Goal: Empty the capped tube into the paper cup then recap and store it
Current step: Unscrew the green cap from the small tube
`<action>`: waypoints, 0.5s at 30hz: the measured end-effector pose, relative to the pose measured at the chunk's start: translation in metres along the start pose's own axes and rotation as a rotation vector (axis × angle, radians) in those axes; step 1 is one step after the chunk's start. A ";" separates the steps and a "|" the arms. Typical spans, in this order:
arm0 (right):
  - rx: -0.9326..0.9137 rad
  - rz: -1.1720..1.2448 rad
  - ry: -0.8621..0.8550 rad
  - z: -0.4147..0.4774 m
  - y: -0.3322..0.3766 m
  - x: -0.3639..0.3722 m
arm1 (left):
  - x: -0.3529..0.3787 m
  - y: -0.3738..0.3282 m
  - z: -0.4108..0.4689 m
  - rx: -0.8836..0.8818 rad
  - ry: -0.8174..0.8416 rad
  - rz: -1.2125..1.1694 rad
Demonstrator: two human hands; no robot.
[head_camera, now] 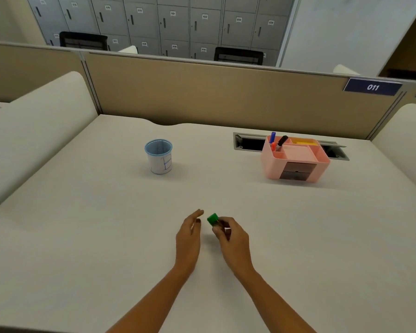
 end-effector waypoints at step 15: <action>0.295 0.444 0.004 -0.007 0.004 0.024 | 0.026 -0.020 0.002 -0.259 0.169 -0.401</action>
Point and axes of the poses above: each hand's wrist, its own z-axis towards the middle knuckle, its own x-axis out of the palm, y = z × x, the point moved 8 cm from there along z, towards the middle knuckle, and after that the axes turned 3 degrees about -y, right-handed, at the moved point
